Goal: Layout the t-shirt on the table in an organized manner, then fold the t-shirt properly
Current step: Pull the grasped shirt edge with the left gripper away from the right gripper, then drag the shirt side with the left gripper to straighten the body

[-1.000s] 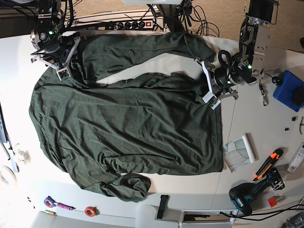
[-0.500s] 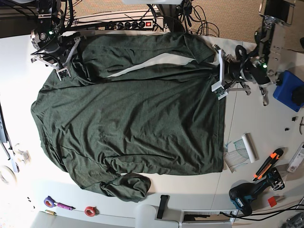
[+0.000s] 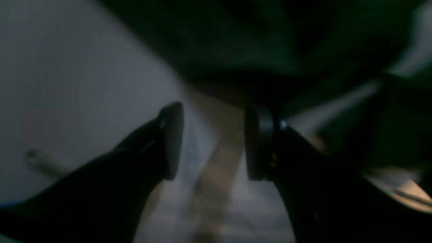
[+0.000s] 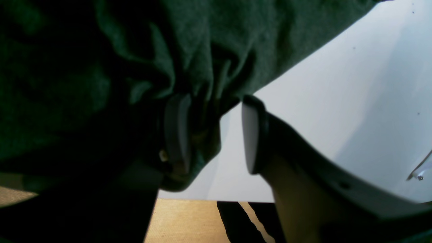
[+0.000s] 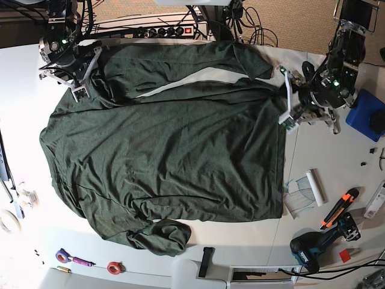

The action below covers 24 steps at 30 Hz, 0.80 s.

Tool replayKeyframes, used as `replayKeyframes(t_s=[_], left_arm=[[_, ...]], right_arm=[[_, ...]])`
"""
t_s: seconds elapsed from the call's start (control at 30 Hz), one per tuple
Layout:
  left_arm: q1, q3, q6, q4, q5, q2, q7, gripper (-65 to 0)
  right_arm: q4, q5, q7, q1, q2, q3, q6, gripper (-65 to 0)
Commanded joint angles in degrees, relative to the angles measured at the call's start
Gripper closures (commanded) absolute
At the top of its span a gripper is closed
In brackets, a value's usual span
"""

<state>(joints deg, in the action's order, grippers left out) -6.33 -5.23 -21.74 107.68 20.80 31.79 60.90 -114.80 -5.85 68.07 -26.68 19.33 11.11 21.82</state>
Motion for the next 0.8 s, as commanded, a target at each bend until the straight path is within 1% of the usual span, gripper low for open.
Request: replayKeyframes(t_s=[0.0, 0.2, 0.33, 0.43, 0.5, 0.77], left_arm=[[0.61, 0.28, 0.94, 1.01, -0.31, 0.76, -1.68, -30.0], [0.61, 0.28, 1.2, 1.01, -0.02, 0.74, -4.28, -29.1], [0.66, 0.26, 2.73, 1.01, 0.42, 0.5, -8.57, -27.8], [0.68, 0.28, 2.69, 1.01, 0.74, -0.48, -10.32, -25.7], [0.63, 0.26, 2.69, 0.96, 0.63, -1.16, -11.43, -25.7], [0.59, 0.26, 2.73, -0.26, 0.76, -3.21, -11.15, -25.7]], right_arm=[[-0.72, 0.33, -0.5, 0.15, 0.63, 0.24, -0.2, -24.7], [-0.72, 0.33, -0.52, 0.15, 0.66, 0.24, -0.2, -24.7], [-0.72, 0.31, -0.52, 0.15, 0.63, 0.24, -0.2, -24.7], [-0.72, 0.33, -0.59, 0.15, 0.66, 0.24, -0.2, -24.7], [-0.72, 0.33, -0.61, 0.15, 0.63, 0.24, -0.2, -24.7], [-0.72, 0.31, -0.61, 0.15, 0.66, 0.24, -0.2, -24.7]])
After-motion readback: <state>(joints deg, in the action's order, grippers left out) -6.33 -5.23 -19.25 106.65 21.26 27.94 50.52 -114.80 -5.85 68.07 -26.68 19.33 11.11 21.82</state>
